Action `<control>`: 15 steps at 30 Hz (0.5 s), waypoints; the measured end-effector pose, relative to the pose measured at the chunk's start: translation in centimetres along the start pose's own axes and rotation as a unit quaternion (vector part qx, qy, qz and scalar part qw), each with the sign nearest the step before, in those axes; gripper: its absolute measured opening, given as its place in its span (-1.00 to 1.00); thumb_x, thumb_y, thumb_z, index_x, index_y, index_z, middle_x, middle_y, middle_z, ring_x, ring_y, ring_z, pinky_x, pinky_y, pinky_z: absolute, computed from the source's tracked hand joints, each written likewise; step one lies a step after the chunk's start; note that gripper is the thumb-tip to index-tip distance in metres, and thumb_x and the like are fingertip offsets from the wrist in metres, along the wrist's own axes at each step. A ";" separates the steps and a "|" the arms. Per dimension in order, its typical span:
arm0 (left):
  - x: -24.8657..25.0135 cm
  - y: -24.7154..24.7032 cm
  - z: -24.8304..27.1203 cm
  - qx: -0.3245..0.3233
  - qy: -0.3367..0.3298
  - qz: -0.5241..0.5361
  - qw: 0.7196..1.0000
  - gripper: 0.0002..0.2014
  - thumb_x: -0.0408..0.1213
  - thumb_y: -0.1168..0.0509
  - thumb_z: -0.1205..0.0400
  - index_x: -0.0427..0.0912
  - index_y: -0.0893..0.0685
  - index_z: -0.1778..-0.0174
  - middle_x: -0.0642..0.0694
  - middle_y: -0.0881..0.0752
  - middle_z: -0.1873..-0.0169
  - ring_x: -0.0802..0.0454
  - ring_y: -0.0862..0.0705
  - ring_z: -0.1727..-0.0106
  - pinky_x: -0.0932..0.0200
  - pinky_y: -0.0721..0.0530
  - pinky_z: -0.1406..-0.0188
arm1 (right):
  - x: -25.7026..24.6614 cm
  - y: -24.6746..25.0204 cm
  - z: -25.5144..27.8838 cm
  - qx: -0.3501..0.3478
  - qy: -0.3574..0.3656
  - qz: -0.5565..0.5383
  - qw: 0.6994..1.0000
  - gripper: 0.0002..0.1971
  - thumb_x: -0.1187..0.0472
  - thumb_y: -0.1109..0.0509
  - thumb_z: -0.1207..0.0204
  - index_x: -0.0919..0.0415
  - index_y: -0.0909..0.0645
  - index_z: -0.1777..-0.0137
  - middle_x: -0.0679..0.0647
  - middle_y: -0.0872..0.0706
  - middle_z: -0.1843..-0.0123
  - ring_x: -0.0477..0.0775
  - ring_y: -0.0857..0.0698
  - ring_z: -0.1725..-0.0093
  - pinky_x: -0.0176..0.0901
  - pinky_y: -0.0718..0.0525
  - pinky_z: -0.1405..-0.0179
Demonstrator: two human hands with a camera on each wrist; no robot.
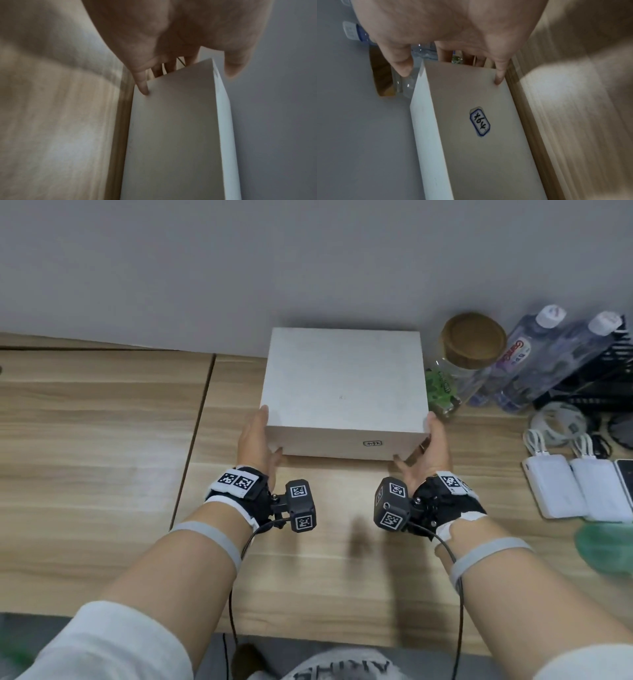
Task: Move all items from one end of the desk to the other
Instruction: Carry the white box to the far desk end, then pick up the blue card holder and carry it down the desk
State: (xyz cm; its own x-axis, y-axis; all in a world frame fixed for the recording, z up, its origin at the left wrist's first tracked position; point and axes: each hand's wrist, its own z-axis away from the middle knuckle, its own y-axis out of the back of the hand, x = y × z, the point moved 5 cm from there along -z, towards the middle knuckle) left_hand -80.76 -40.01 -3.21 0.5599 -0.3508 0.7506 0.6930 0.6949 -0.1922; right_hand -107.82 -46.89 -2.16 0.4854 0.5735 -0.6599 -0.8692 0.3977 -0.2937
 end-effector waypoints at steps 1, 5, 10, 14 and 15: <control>0.0 0.3 0.5 -0.005 -0.006 -0.007 1.000 -0.24 0.21 -0.45 -0.38 0.06 -0.55 -0.53 0.03 -0.56 -0.52 -0.07 -0.47 -0.57 -0.21 -0.55 -0.49 | 0.1 0.1 0.2 0.006 0.008 -0.003 1.000 -0.68 -0.11 -0.43 -0.51 0.02 -0.66 -0.17 -0.02 -0.78 -0.09 0.04 -0.71 -0.16 0.01 -0.63 -0.20; 0.3 2.4 2.9 -0.012 -0.017 -0.073 0.997 -0.64 0.02 -0.31 -0.67 0.01 -0.61 -0.35 -0.01 -0.60 -0.43 0.03 -0.54 -0.42 -0.19 -0.58 -0.46 | 1.3 1.1 1.5 0.063 0.031 0.031 0.997 -0.67 -0.16 -0.42 -0.49 0.09 -0.63 -0.02 -0.03 -0.74 0.01 -0.02 -0.71 0.13 -0.17 -0.53 0.26; 1.9 8.8 6.9 0.020 -0.022 -0.088 0.996 -0.62 -0.05 -0.34 -0.69 -0.07 -0.65 -0.41 -0.07 -0.66 -0.37 0.01 -0.54 -0.44 -0.16 -0.60 -0.43 | 6.0 1.0 5.1 0.094 0.023 0.075 0.992 -0.52 -0.21 -0.25 -0.49 0.16 -0.55 -0.19 0.09 -0.61 -0.06 0.05 -0.61 0.05 -0.04 -0.59 0.06; 3.4 16.6 11.1 0.054 -0.058 -0.058 0.995 -0.64 -0.13 -0.30 -0.72 -0.13 -0.65 -0.42 -0.13 -0.68 -0.36 -0.05 -0.54 -0.47 -0.16 -0.59 -0.42 | 10.5 -2.7 10.0 0.016 0.009 0.105 0.994 -0.67 -0.13 -0.23 -0.60 0.14 -0.61 0.10 0.07 -0.65 0.09 0.08 -0.65 0.00 -0.06 -0.60 0.05; 3.7 18.8 12.3 0.062 -0.067 -0.051 0.995 -0.64 -0.14 -0.28 -0.73 -0.15 -0.65 -0.42 -0.15 -0.68 -0.36 -0.06 -0.54 -0.47 -0.15 -0.59 -0.43 | 11.5 -3.8 11.6 -0.001 0.011 0.113 0.994 -0.67 -0.11 -0.24 -0.61 0.14 -0.61 0.15 0.05 -0.65 0.16 0.06 -0.65 0.04 -0.08 -0.58 0.08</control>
State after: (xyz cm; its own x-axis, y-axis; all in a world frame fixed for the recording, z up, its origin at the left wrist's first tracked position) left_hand -71.27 -20.55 3.79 0.4182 -0.3418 0.8416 0.6771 0.7349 -0.0380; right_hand -97.87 -33.52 -0.66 0.2754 0.6324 -0.7240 -0.9560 0.2595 -0.1370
